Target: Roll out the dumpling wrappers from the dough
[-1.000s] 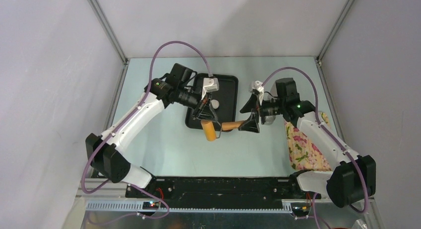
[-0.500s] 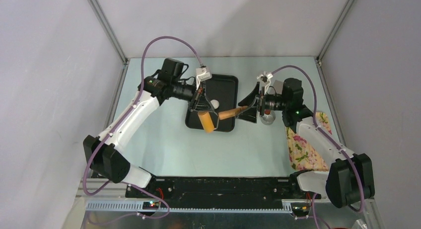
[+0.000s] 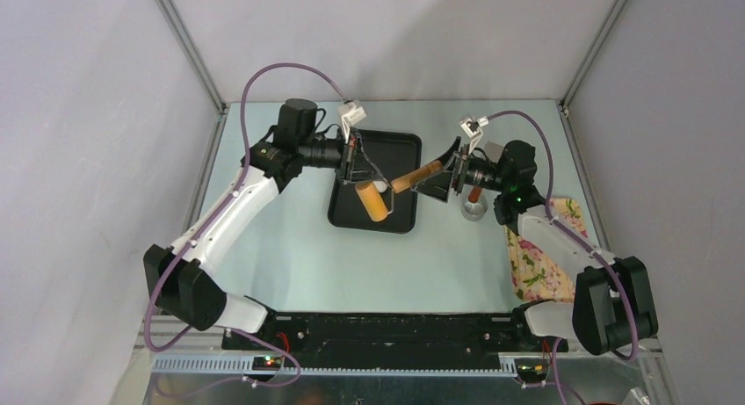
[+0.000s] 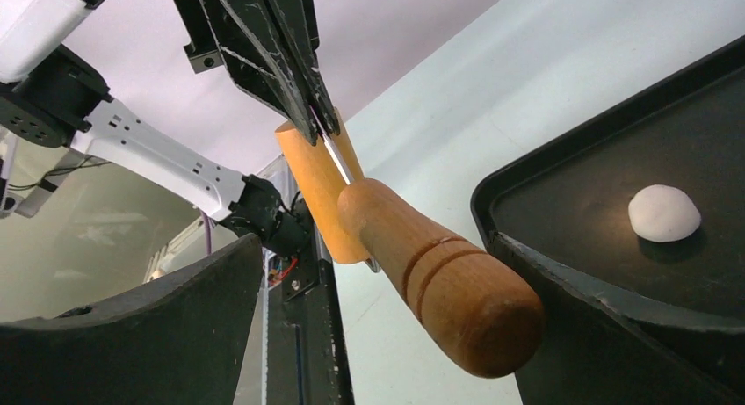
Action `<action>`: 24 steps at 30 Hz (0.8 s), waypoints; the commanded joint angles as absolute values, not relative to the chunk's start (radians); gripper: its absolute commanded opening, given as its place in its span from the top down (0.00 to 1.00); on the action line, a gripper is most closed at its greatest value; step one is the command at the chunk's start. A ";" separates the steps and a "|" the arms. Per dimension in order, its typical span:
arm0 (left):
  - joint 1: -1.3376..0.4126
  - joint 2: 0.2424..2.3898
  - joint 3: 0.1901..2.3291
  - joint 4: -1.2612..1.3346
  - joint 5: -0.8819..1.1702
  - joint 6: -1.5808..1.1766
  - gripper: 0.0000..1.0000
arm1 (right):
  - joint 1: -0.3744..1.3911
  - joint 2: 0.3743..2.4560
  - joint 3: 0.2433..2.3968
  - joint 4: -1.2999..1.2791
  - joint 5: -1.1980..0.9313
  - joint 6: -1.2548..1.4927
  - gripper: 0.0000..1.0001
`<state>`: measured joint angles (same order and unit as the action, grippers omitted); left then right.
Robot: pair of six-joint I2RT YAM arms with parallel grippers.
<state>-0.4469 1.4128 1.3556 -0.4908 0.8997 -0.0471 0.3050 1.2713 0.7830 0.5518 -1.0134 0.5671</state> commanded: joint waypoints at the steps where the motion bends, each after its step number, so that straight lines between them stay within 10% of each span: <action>1: -0.436 1.379 1.367 -0.359 0.955 -0.128 1.00 | 0.324 1.312 0.780 0.708 -1.043 0.689 0.00; 15: -0.450 1.385 1.302 -0.289 0.966 -0.169 1.00 | 0.389 1.337 0.779 0.845 -1.026 0.825 0.05; 24: -0.449 1.390 1.293 -0.265 0.950 -0.187 1.00 | 0.404 1.334 0.780 0.844 -1.012 0.826 0.39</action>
<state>-0.4431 1.4113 1.2922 -0.3275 0.9688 -0.1589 0.3756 1.3449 0.7738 0.7620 -1.0008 0.8162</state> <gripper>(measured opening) 0.023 0.694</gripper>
